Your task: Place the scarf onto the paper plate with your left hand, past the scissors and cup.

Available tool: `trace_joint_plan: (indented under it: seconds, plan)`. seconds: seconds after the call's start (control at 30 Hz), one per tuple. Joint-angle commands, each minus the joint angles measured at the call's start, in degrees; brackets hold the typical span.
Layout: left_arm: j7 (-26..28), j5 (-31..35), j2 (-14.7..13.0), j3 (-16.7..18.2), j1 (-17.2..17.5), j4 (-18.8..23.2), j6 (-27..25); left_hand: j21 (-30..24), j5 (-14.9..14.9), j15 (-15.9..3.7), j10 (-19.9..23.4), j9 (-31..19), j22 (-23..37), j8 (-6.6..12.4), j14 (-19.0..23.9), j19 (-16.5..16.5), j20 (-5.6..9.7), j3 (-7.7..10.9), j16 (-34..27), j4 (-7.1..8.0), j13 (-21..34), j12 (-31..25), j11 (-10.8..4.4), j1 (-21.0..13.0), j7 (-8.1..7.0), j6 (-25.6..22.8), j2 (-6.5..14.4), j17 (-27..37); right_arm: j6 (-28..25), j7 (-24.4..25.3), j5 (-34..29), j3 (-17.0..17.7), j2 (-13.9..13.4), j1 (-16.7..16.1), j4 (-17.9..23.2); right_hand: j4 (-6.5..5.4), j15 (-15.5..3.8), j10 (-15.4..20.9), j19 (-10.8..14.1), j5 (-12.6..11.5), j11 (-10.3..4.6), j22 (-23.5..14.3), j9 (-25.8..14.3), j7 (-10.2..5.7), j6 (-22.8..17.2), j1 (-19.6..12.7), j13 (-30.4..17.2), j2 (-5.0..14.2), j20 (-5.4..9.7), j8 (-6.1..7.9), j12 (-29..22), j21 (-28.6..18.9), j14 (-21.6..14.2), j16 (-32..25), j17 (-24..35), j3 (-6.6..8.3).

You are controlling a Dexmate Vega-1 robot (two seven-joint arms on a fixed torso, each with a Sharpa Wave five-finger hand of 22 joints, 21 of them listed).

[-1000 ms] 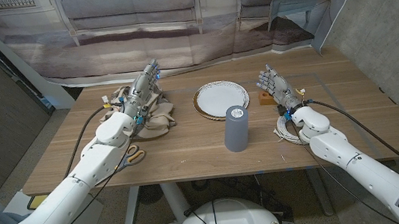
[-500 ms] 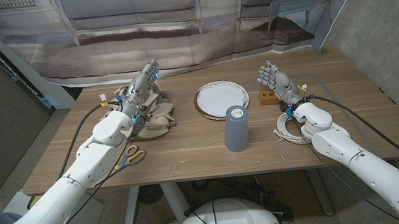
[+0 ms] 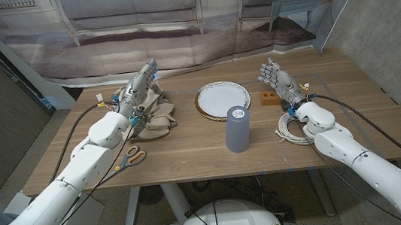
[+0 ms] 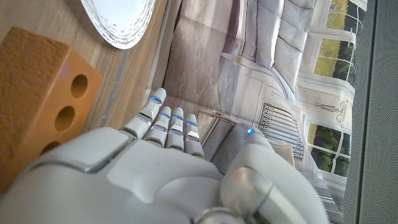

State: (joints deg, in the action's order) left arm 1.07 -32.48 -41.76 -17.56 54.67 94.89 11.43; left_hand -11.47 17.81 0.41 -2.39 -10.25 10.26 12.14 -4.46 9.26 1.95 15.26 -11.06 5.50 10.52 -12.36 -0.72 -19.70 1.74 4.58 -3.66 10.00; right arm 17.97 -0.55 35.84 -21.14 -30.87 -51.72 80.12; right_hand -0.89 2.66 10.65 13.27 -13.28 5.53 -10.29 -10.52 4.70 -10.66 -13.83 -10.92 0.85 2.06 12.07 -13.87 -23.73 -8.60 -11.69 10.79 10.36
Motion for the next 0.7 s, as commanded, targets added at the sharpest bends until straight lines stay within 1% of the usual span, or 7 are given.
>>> trace_joint_plan:
  seconds: [0.03,0.43,0.63,0.7]
  plan:
    - [1.12,0.52,-1.79,1.78,3.09,2.25,0.61,-0.19,0.21,0.03,0.22,-0.30,0.09,0.12,0.63,-0.15,-0.13,0.07,-0.23,-0.35,0.12,-0.26,-0.01,-0.54,0.12,-0.26,0.10,0.26,0.56,-0.19,-0.89,-0.81,0.56,0.34,-0.09,0.33,-0.05,0.65,0.46,0.20,0.09,-0.06,-0.28,0.23,-0.47,0.04,-0.19,0.23,0.02,-0.19,-0.15,0.04,-0.64,-0.11,0.13,0.06]
    - [2.22,1.38,-3.45,3.72,5.27,3.66,1.07,-0.19,0.22,-0.02,0.63,-0.31,0.09,0.15,0.94,-0.21,-0.18,-0.02,-0.23,-0.41,0.12,-0.30,0.07,-0.68,0.11,-0.73,0.17,0.26,0.24,0.53,-0.64,-0.43,0.25,-0.45,1.08,0.38,0.01,0.65,0.47,0.26,0.07,-0.07,-0.28,0.24,-0.45,0.04,-0.18,0.28,-0.09,-0.28,-0.08,0.27,-0.67,-0.03,0.12,0.03]
    - [2.07,1.00,-3.60,4.28,5.81,3.51,1.20,-0.21,0.23,-0.07,0.88,-0.31,0.09,0.16,1.15,-0.32,-0.20,-0.10,-0.21,-0.45,0.12,-0.28,0.11,-0.78,0.06,-1.05,0.20,0.26,-0.01,0.65,-0.80,-0.46,0.16,-0.25,1.20,0.41,0.02,0.65,0.54,0.28,0.13,-0.07,-0.28,0.29,-0.54,0.04,-0.18,0.31,-0.10,-0.28,-0.05,0.36,-0.74,-0.01,0.12,0.01]
    - [2.20,0.82,-2.91,4.43,5.94,2.96,2.18,-0.22,0.23,-0.04,0.97,-0.31,0.09,0.13,1.17,-0.35,-0.15,-0.12,-0.20,-0.46,0.12,-0.29,0.07,-0.80,0.11,-1.06,0.21,0.26,0.14,0.65,-0.72,-0.40,0.29,-0.18,1.03,0.42,0.03,0.78,0.60,0.30,0.13,-0.07,-0.28,0.28,-0.54,0.04,-0.18,0.33,-0.09,-0.31,-0.08,0.39,-0.77,-0.01,0.12,0.01]
